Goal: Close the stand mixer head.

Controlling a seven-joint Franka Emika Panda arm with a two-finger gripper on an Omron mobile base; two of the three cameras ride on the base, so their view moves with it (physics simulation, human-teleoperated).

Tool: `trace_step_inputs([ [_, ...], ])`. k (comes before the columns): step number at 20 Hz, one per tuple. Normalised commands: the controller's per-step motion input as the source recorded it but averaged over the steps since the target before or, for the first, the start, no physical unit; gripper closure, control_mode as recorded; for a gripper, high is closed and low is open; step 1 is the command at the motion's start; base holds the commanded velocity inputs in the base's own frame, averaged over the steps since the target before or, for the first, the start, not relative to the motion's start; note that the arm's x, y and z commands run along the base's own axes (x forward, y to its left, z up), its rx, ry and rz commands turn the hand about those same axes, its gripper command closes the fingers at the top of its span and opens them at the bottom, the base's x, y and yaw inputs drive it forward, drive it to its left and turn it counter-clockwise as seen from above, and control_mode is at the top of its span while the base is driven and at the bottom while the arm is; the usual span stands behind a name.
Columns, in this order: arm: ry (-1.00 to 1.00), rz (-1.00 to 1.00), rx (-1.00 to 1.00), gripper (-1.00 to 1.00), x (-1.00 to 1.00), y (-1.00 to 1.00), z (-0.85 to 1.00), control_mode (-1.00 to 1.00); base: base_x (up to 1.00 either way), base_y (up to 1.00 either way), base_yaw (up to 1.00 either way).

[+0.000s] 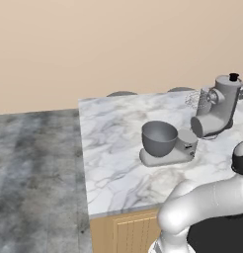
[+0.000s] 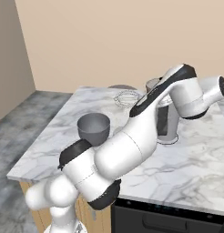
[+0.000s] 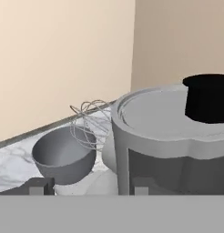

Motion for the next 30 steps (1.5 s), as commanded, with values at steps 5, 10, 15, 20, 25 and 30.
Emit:
trace_step_inputs([
  [5, 0.01, 0.59, -0.01, -1.00, 0.46, 1.00, -0.66, -1.00, 0.00, 0.00, 0.00],
  [10, 0.00, 0.53, -0.06, -1.00, 0.30, 1.00, -0.87, -1.00, 0.00, 0.00, 0.00],
  [15, -0.02, 0.51, -0.11, -1.00, 0.22, 1.00, -1.00, -1.00, 0.00, 0.00, 0.00],
  [20, -0.12, 0.53, -0.16, -1.00, 0.19, 1.00, -1.00, -1.00, 0.00, 0.00, 0.00],
  [25, -0.07, 0.39, -0.38, -1.00, 0.21, 1.00, -0.03, -1.00, 0.00, 0.00, 0.00],
  [30, -0.20, 0.08, -0.74, -1.00, 0.01, 1.00, 0.15, -1.00, 0.00, 0.00, 0.00],
])
